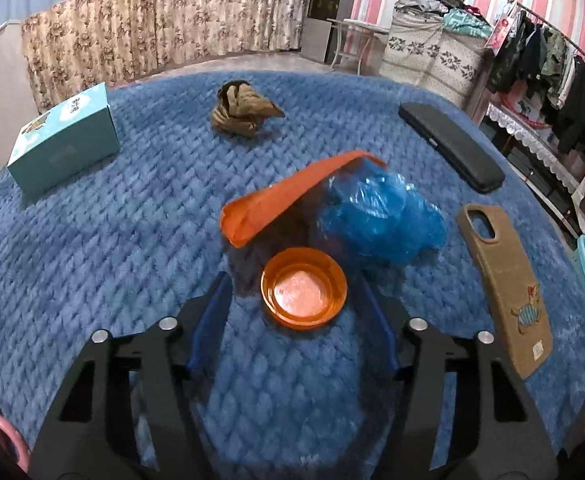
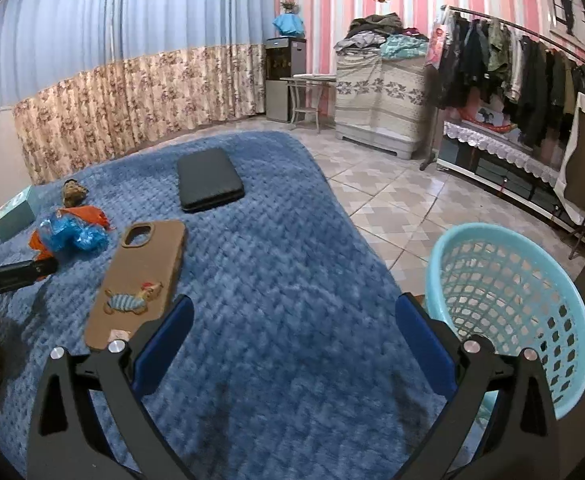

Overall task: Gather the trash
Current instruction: 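Grasp the orange bowl with left tool while right grasps blue plastic bag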

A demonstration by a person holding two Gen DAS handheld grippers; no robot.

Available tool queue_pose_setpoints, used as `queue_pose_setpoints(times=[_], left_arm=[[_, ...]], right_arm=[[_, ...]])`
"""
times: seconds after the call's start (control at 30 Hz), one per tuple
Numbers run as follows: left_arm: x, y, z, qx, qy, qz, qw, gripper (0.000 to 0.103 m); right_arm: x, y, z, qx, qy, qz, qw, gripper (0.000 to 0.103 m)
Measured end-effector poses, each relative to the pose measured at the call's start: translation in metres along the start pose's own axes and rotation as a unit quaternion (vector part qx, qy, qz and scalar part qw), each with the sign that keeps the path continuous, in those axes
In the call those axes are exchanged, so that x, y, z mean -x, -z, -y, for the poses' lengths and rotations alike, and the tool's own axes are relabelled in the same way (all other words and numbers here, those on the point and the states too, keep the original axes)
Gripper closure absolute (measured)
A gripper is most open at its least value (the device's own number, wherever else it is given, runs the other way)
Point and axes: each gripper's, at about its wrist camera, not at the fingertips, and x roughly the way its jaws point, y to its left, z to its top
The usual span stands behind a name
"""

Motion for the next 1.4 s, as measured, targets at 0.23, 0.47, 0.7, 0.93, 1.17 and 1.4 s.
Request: queue_pose_setpoints(times=[0.23, 0.47, 0.7, 0.93, 1.17, 1.4], left_arm=[[0.018, 0.006, -0.015, -0.009, -0.002, 0.023, 0.9997, 0.064], [0.053, 0.009, -0.058, 0.007, -0.077, 0.094, 0.9925, 0.064], [0.059, 0.007, -0.090, 0.053, -0.094, 0.127, 0.9859, 0.064], [0.057, 0.008, -0.096, 0.062, -0.084, 0.129, 0.9861, 0.064], [0.054, 0.011, -0.098, 0.067, -0.081, 0.123, 0.9869, 0.064], [0.054, 0.011, -0.098, 0.067, -0.082, 0.122, 0.9869, 0.064]], right_arm=[[0.000, -0.016, -0.039, 0.033, -0.033, 0.006, 0.999, 0.005], [-0.013, -0.023, -0.106, 0.076, -0.084, -0.001, 0.994, 0.005], [-0.033, -0.032, -0.168, 0.110, -0.125, -0.010, 0.986, 0.005], [-0.063, -0.042, -0.209, 0.109, -0.163, -0.032, 0.980, 0.013], [-0.085, -0.040, -0.227, 0.120, -0.208, -0.063, 0.969, 0.068], [-0.048, -0.042, -0.188, 0.110, -0.226, -0.047, 0.967, 0.083]])
